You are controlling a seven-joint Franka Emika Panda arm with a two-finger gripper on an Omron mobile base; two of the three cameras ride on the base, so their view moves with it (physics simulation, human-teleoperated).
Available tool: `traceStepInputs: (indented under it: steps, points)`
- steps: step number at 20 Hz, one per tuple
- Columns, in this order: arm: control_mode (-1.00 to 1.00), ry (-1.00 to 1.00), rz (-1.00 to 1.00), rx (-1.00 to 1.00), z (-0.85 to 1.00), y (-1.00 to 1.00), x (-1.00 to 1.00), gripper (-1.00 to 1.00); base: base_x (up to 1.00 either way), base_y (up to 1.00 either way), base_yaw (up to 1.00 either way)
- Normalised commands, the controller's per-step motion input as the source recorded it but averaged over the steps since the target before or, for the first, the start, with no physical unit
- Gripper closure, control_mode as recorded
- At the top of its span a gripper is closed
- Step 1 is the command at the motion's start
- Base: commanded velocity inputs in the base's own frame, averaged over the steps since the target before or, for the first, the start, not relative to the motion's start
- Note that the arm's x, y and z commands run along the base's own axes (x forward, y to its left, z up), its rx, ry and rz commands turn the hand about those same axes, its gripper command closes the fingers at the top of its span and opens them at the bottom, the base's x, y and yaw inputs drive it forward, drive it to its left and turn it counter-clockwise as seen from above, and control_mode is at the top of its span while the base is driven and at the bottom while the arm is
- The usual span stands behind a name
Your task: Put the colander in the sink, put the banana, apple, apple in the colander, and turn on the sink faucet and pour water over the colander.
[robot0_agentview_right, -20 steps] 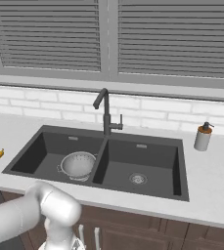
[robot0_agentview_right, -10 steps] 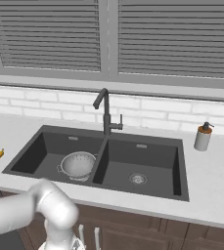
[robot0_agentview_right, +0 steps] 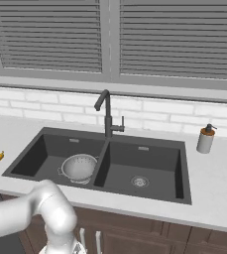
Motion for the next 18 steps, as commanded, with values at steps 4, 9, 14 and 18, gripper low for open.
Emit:
traceStepInputs:
  steps: [4,9,14,18]
  points:
    - [-1.0,0.0,0.0,-0.01,-0.26,0.05,0.07,-1.0,0.0,0.0,0.0]
    - [-1.0,0.0,0.0,0.0,-0.26,0.0,0.1,-1.0,0.0,0.0,0.0]
    - [-1.0,0.0,0.0,0.0,-0.26,0.01,0.11,-1.0,0.0,0.0,0.0]
    - [-1.0,0.0,0.0,-0.01,-0.34,0.0,0.03,-1.0,0.0,0.0,0.0]
